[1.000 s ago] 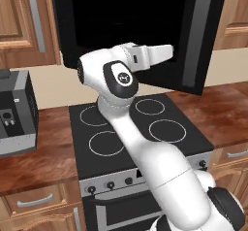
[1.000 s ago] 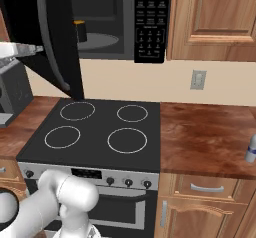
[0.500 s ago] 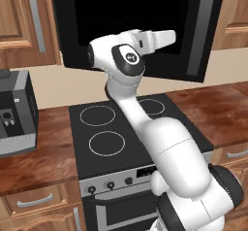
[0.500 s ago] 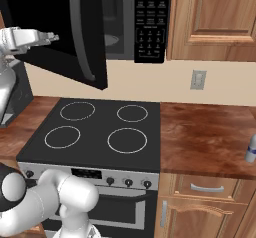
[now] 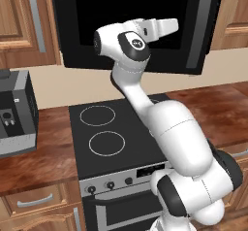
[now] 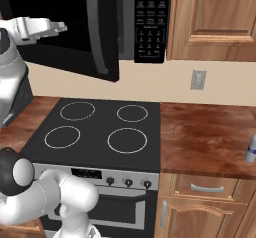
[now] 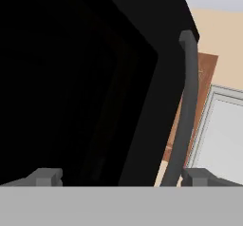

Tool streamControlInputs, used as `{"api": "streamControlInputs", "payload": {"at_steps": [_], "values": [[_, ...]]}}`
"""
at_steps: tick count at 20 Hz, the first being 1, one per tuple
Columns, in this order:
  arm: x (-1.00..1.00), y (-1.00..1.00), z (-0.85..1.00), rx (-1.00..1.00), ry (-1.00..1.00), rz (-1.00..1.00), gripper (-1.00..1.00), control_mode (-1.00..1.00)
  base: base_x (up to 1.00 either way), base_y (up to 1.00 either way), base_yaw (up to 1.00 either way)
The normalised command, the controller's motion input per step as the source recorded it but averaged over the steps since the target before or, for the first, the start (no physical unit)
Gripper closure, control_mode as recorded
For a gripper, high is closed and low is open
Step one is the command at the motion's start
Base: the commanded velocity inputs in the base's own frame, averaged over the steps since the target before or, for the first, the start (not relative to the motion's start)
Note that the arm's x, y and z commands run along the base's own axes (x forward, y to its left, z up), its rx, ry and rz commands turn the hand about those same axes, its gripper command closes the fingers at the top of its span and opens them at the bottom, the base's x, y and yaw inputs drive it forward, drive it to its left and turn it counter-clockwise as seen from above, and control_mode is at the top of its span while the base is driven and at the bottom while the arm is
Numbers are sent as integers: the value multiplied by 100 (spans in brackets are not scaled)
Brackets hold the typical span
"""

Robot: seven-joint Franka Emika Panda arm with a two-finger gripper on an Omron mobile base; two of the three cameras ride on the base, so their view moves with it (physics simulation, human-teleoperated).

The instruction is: Pick the mug from the counter and place it inside the microwave. Then close the microwave.

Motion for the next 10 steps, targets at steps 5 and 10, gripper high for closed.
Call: {"api": "streamControlInputs", "payload": {"at_steps": [5, 10], "values": [[2, -12, 14, 0, 0, 1, -100, -100, 0, 0, 0], [18, -14, 5, 0, 0, 2, -100, -100, 0, 0, 0]]}}
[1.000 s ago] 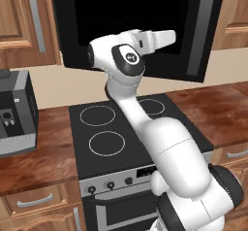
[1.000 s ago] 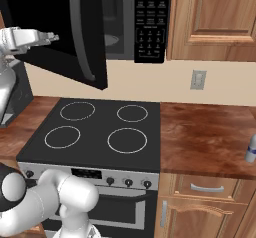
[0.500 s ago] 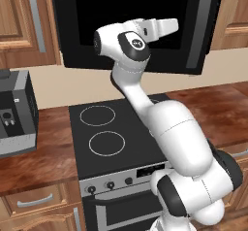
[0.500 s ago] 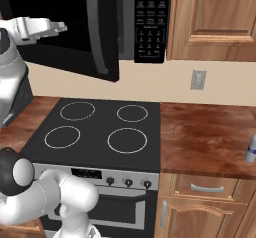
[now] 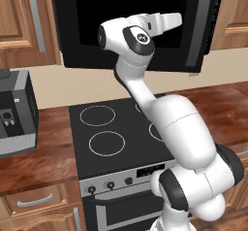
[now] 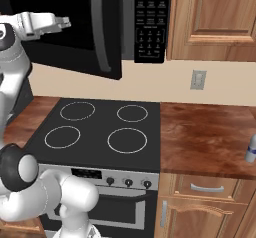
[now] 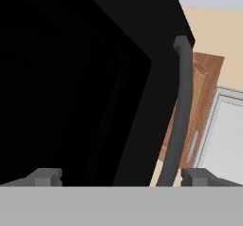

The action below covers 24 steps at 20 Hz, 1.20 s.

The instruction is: Pick the mug from the counter and place it inside the microwave. Then close the microwave.

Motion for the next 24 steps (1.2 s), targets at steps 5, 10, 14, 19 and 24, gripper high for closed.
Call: {"api": "streamControlInputs", "payload": {"at_steps": [5, 10, 14, 19, 24], "values": [[29, -20, 0, 0, 0, 2, -100, -100, 0, 0, 0], [31, -20, 0, 1, 0, 2, -100, -100, 0, 0, 0], [32, -20, 0, 1, 0, 2, -100, -100, 0, 0, 0], [34, -21, 0, 2, 0, 3, -100, -100, 0, 0, 0], [29, -20, 0, 4, 0, 3, -100, -100, 0, 0, 0]]}}
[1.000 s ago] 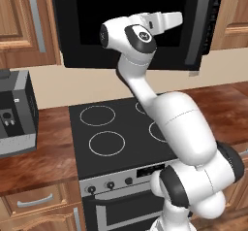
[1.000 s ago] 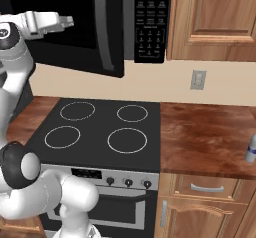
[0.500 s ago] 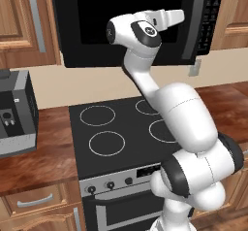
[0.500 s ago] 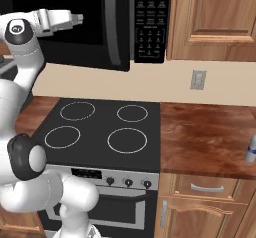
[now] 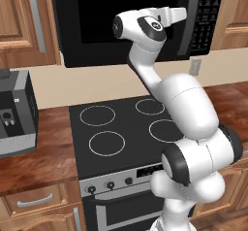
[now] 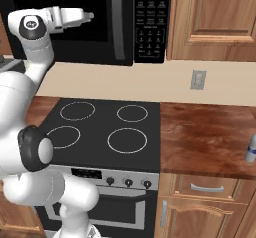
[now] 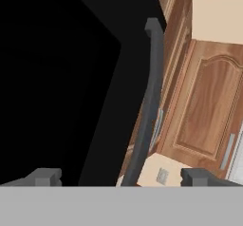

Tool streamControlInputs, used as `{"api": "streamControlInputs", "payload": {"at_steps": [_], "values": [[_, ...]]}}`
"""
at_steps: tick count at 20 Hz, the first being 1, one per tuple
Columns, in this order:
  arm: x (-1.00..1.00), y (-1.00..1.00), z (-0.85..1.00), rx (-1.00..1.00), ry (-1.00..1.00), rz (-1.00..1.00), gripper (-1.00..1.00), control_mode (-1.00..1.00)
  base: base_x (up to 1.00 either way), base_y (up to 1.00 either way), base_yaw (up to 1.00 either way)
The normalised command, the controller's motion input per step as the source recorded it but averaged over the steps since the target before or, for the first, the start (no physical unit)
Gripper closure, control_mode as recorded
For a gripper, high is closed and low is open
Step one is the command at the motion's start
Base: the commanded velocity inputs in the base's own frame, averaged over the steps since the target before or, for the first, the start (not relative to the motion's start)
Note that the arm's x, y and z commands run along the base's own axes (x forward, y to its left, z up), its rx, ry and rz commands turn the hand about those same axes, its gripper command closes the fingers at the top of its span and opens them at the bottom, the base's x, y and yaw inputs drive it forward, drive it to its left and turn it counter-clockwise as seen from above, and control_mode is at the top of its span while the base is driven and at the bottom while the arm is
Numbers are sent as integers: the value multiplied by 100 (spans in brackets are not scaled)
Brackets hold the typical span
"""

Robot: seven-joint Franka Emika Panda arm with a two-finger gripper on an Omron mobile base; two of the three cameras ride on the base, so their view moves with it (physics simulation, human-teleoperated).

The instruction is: Pick the mug from the counter and place it inside the microwave. Then close the microwave.

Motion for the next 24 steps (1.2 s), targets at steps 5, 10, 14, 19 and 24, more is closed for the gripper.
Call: {"api": "streamControlInputs", "payload": {"at_steps": [5, 10, 14, 19, 24], "values": [[27, -19, 0, 5, 0, 3, -100, -100, 0, 0, 0], [29, -17, 0, 5, 0, 3, -100, -100, 0, 0, 0], [32, -14, 0, 6, 0, 5, -100, -100, 0, 0, 0], [25, -7, 0, 7, 0, 6, -100, -100, 0, 0, 0], [40, -5, -9, 6, 0, 7, -100, -100, 0, 0, 0]]}}
